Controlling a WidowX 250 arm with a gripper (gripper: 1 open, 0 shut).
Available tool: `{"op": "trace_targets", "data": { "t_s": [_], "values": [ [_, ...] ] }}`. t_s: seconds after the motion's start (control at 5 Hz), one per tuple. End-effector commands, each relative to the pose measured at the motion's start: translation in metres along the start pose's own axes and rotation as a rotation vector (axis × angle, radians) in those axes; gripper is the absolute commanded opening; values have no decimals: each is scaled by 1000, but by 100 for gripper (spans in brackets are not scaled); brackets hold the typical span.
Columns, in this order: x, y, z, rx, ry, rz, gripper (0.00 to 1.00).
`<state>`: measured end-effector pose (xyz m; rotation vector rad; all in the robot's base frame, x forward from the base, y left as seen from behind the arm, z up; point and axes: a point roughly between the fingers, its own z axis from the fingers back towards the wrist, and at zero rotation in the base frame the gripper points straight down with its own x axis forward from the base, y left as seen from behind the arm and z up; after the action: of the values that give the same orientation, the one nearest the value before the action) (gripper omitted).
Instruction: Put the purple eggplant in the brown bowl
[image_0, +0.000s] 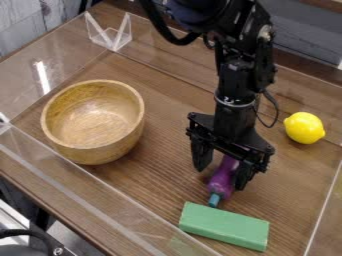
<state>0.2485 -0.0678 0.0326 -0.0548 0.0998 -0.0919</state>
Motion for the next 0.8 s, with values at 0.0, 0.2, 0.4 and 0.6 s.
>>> {"op": "trace_targets", "data": {
  "t_s": [0.0, 0.2, 0.4, 0.6],
  "values": [
    [11, -3, 6, -6, -45, -4, 100],
    [17, -3, 5, -8, -55, 0, 100],
    [22, -3, 4, -12, -64, 4, 100],
    [24, -3, 3, -15, -66, 8, 100]
  ]
}}
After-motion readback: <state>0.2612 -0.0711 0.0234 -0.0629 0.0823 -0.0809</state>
